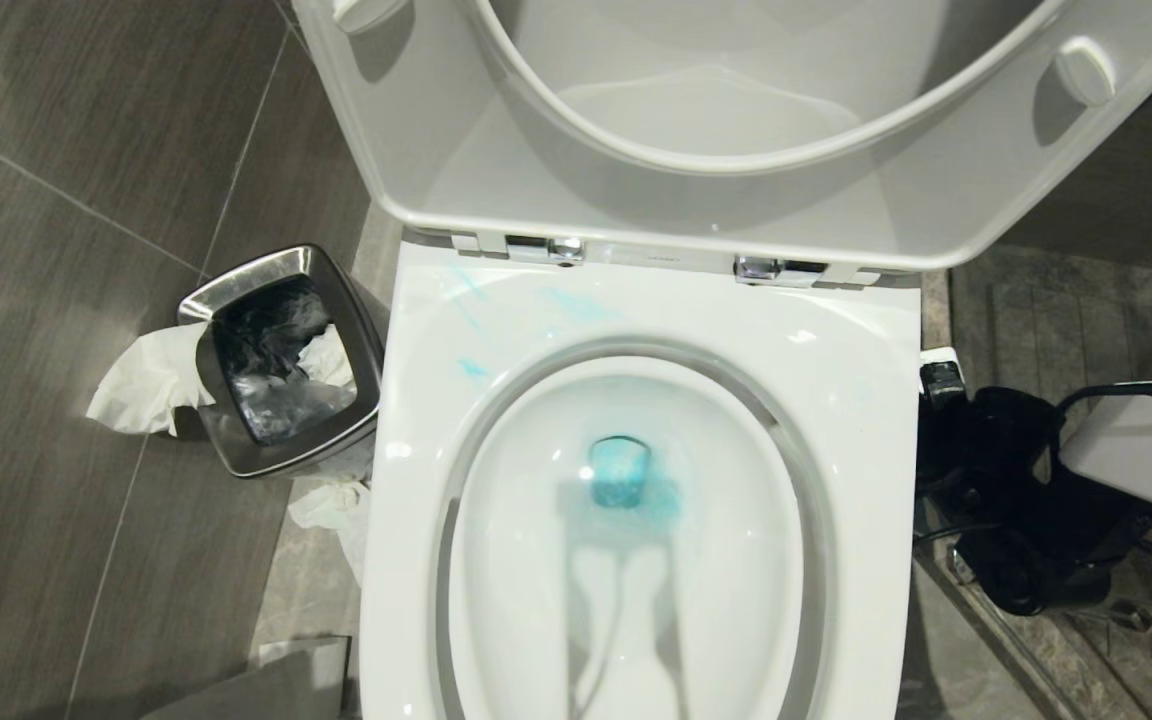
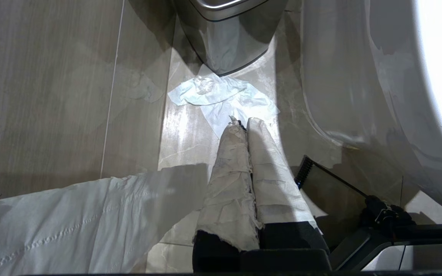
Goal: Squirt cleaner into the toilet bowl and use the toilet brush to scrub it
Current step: Place the cleaning agent on the floor
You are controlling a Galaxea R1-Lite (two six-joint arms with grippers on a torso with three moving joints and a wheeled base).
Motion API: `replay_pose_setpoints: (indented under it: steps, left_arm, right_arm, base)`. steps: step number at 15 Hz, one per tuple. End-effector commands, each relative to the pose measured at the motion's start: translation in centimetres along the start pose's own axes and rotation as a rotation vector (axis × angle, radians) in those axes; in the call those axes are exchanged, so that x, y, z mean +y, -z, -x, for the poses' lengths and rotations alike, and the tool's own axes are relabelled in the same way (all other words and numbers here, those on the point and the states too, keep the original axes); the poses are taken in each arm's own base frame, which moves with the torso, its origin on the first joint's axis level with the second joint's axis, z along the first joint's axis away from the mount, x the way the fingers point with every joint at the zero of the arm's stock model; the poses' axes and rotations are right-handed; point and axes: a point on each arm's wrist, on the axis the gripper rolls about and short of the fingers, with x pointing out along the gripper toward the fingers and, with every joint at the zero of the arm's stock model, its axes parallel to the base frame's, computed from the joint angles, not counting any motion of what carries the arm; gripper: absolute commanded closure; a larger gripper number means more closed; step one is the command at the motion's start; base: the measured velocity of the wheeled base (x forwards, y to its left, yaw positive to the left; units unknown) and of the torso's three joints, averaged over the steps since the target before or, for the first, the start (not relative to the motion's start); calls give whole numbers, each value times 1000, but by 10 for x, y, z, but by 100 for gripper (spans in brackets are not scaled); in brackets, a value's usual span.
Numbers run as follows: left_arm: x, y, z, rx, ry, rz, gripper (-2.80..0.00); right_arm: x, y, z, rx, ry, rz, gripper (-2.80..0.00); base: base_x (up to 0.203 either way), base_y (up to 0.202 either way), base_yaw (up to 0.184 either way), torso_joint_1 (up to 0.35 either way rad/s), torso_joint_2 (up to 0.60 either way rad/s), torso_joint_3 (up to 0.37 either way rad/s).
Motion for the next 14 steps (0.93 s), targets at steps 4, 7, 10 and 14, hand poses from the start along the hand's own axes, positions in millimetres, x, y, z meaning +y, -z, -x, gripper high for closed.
replay_pose_setpoints:
  steps: [4,7,10,14]
  left_arm:
    - [0,0,0,0,0,0,0]
    - [0,0,0,0,0,1,0]
    - [0,0,0,0,0,0,0]
    - [0,0,0,0,0,0,0]
  right_arm:
    - [-15,-46,43,-54,12,7,0]
    - [-19,-49,63,-26,9,3,0]
    - [-23,-55,77,-26,16,-6,0]
    - [-47,-77,100,-78,86,-14,0]
  base:
    - [0,0,0,0,0,0]
    - [0,0,0,0,0,0]
    - [0,0,0,0,0,0]
    - [0,0,0,0,0,0]
